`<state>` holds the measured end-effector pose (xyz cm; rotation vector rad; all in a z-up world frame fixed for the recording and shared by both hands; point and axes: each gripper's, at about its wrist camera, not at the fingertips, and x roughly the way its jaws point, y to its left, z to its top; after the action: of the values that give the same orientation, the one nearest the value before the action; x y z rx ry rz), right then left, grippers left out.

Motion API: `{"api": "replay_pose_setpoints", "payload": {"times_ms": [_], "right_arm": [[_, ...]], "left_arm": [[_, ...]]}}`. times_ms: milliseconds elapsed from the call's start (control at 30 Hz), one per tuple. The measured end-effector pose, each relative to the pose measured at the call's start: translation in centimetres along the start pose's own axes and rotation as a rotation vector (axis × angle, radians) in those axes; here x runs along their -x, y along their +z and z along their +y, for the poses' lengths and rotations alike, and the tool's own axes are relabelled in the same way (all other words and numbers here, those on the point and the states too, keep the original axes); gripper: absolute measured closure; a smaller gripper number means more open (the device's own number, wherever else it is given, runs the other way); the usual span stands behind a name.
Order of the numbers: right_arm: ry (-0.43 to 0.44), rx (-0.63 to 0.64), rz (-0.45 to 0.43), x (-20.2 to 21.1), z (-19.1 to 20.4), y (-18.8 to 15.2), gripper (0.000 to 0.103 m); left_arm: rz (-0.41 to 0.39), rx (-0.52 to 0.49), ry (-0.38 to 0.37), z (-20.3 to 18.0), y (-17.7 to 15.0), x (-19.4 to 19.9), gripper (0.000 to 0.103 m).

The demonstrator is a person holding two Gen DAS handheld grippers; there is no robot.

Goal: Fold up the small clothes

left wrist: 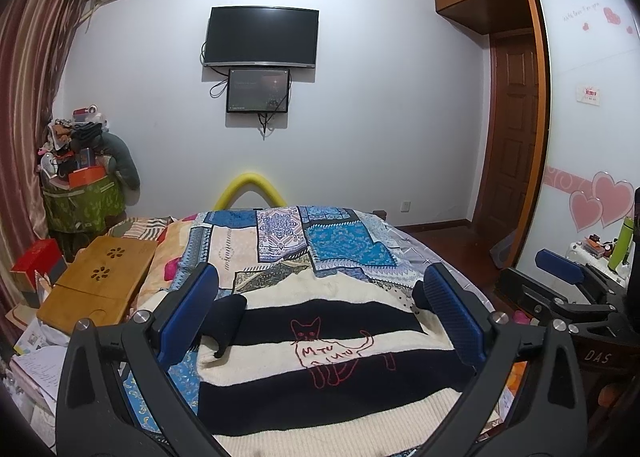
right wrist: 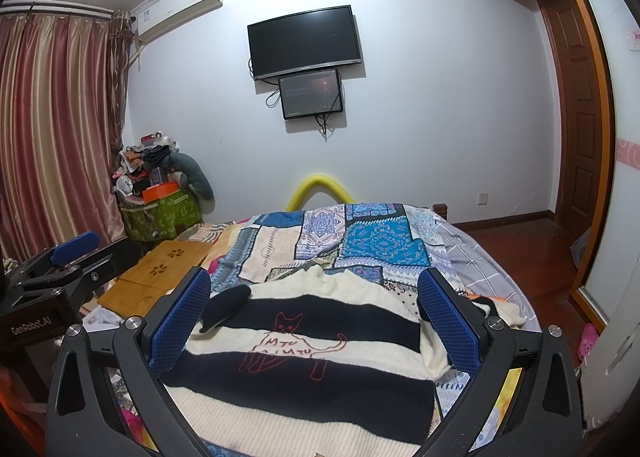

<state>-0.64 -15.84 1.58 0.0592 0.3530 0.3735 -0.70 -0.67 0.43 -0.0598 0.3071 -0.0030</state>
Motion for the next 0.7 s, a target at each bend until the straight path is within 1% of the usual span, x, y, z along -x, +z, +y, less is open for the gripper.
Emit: {"api": "replay_pose_setpoints", "payload": {"times_ms": [267, 400, 533, 667, 700], "right_arm": [[0.005, 0.002, 0.036, -1.1, 0.2, -0.3, 0.000], [-0.002, 0.006, 0.058, -2.1, 0.1, -0.4, 0.000], [-0.009, 0.012, 0.070, -2.8, 0.0, -0.5, 0.000], [-0.019, 0.017, 0.092, -4.4, -0.4, -0.3, 0.000], [-0.021, 0.018, 0.096, -4.7, -0.6, -0.3, 0.000]], "left_arm": [[0.015, 0.016, 0.004, 0.5, 0.1, -0.6, 0.000], [0.041, 0.034, -0.006, 1.5, 0.0, -1.6, 0.000], [0.077, 0.068, 0.025, 3.1, 0.0, -3.3, 0.000], [0.114, 0.101, 0.026, 5.4, -0.4, -5.2, 0.000], [0.119, 0.108, 0.052, 6.3, -0.4, -5.9, 0.000]]}}
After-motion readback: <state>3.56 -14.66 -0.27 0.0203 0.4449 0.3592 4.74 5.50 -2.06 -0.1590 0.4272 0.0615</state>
